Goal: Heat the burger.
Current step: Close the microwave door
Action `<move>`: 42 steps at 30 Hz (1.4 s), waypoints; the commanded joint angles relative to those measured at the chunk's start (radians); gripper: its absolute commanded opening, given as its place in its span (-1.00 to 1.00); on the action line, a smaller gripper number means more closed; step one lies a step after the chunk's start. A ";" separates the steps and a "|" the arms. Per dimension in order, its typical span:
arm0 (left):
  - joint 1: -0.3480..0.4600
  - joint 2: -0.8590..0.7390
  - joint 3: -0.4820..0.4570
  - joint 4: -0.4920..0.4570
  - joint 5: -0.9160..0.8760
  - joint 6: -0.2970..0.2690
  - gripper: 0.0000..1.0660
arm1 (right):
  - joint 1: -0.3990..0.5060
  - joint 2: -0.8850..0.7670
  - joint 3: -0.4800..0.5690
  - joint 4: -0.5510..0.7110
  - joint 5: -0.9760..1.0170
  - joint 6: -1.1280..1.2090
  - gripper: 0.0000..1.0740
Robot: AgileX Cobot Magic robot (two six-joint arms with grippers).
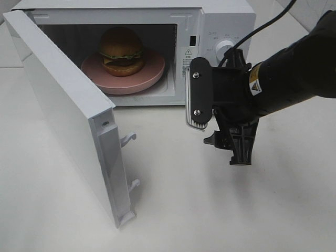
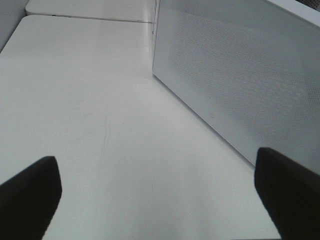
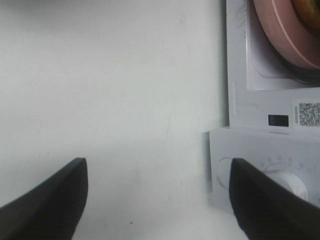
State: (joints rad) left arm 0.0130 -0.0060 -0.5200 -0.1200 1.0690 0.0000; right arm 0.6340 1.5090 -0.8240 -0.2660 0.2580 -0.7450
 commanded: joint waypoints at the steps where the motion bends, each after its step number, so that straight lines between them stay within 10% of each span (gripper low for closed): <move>1: -0.002 -0.015 0.001 -0.003 -0.001 -0.007 0.86 | -0.004 -0.034 0.023 0.011 -0.010 0.074 0.42; 15: -0.002 -0.015 0.001 -0.003 -0.001 -0.007 0.86 | -0.003 -0.254 0.083 0.013 0.203 0.685 0.42; 42: -0.002 -0.015 0.001 -0.003 -0.001 -0.007 0.86 | -0.003 -0.609 0.083 0.114 0.720 0.730 0.42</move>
State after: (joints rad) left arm 0.0130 -0.0060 -0.5200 -0.1200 1.0690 0.0000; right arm 0.6340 0.9270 -0.7470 -0.1530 0.9250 -0.0240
